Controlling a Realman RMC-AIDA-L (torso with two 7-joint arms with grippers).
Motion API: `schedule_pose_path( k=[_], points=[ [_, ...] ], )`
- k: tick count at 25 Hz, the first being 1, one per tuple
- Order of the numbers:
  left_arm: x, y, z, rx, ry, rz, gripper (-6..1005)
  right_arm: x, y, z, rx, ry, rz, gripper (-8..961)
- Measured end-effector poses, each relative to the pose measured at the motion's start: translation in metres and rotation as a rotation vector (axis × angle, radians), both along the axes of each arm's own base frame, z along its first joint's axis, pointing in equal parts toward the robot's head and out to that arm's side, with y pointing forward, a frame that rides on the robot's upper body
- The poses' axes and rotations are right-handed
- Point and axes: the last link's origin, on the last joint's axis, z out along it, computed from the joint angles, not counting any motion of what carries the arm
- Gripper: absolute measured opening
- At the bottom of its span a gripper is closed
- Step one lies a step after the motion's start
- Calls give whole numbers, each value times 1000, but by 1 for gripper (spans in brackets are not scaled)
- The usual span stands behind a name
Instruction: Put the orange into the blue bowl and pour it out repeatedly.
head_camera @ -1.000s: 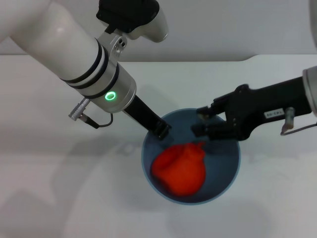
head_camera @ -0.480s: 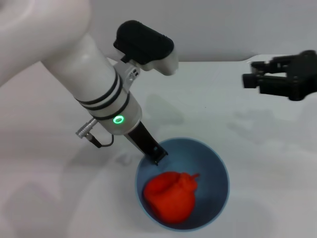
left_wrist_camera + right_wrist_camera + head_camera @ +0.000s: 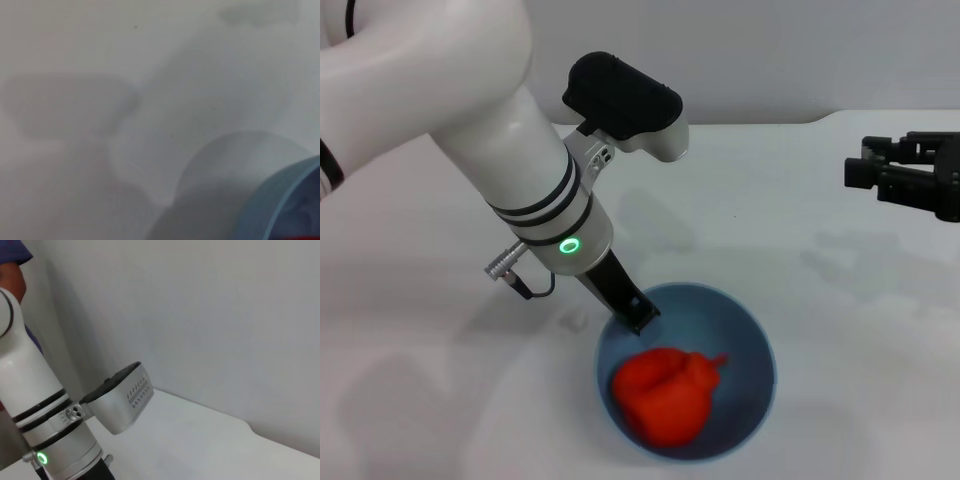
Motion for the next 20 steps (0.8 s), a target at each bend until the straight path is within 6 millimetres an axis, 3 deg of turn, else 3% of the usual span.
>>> schedule_pose_path(
  k=[6,12,20],
  points=[
    [-4,0,0,5,3,0,45,0,0,0,2,2,-1,380],
    [2,6,10,44,-27,-12,257,1,0,0,4,3,-4,379],
    [5,36,48,212,-159,-22,600,17,6,3,21,50,-77,379]
  ],
)
